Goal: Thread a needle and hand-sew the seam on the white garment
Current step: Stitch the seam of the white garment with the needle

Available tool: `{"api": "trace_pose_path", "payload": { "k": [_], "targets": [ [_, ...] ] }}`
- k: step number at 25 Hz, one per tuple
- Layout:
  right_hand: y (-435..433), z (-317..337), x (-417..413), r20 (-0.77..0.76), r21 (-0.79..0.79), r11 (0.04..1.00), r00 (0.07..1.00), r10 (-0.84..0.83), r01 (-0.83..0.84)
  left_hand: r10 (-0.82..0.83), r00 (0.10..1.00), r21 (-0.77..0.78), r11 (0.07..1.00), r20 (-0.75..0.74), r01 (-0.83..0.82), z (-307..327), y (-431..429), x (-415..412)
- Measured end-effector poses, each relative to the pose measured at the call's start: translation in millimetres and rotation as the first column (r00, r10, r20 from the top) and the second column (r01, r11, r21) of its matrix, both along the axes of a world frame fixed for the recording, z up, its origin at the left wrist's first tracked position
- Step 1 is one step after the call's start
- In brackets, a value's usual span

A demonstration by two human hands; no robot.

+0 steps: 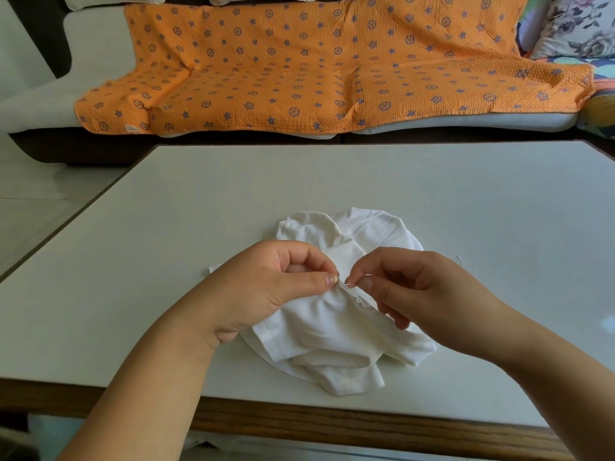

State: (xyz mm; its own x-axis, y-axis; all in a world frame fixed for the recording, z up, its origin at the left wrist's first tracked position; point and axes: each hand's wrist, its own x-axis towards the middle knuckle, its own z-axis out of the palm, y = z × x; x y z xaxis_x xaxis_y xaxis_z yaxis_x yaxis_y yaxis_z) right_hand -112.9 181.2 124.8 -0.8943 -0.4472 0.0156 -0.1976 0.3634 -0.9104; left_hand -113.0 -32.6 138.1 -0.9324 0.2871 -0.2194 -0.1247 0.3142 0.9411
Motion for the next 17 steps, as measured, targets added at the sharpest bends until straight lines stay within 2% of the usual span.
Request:
{"api": "trace_pose_path", "payload": {
  "k": [7, 13, 17],
  "targets": [
    [-3.8, -1.2, 0.7, 0.177, -0.148, 0.988, 0.981, 0.073, -0.046, -0.026, 0.999, 0.009, 1.000, 0.024, 0.026, -1.6, 1.1, 0.0],
    [-3.9, -6.1, 1.1, 0.150, -0.145, 0.983, 0.980, 0.134, -0.112, -0.044, 0.997, 0.043, 0.998, 0.058, 0.041, -5.5, 6.9, 0.9],
    [-3.9, -7.9, 5.7, 0.061, -0.027, 0.987, 0.986, 0.157, -0.155, -0.047, 0.996, 0.047, 0.998, 0.072, 0.044, -6.9, 8.3, 0.2]
  ]
}}
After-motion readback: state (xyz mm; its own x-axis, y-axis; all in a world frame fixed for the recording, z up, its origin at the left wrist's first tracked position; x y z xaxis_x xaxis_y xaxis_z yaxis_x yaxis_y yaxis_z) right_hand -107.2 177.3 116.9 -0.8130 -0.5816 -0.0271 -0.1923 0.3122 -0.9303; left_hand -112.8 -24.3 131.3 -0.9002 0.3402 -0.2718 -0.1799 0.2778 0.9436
